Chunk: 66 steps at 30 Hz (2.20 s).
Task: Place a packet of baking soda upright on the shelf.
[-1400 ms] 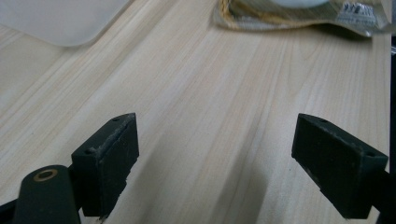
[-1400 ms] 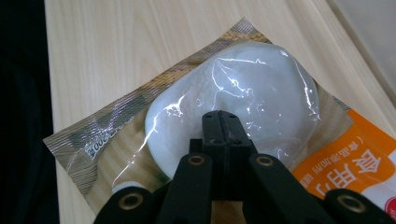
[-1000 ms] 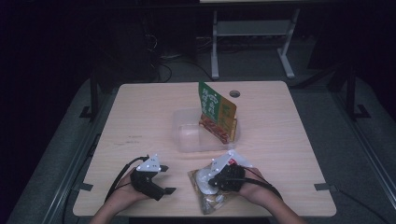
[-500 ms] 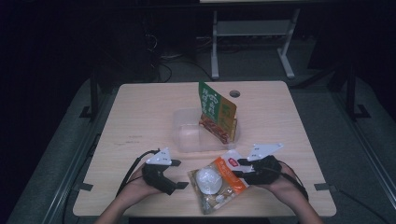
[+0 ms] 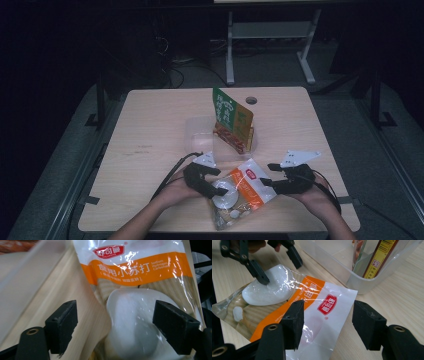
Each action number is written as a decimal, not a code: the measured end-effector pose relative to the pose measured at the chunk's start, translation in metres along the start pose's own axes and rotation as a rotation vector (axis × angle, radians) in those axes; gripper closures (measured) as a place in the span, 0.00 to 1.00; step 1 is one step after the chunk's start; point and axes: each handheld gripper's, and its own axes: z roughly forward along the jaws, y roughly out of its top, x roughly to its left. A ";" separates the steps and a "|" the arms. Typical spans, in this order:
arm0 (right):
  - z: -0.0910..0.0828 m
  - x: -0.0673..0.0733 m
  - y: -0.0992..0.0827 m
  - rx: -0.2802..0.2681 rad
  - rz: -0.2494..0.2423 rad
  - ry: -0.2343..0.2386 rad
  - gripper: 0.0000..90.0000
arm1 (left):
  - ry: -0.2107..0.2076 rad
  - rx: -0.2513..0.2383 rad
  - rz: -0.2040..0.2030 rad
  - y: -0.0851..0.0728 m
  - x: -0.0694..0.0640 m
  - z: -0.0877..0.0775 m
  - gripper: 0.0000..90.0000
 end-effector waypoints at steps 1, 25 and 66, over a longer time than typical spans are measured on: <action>0.000 0.000 0.000 -0.002 -0.003 0.000 0.47 | -0.012 -0.002 -0.015 0.001 0.000 0.003 0.26; -0.009 -0.002 0.003 -0.072 -0.006 -0.002 0.47 | -0.150 -0.020 0.031 0.001 -0.014 -0.007 0.99; 0.056 0.009 0.078 -0.378 0.013 0.342 0.51 | 0.168 -0.483 -0.095 -0.023 -0.009 -0.154 1.00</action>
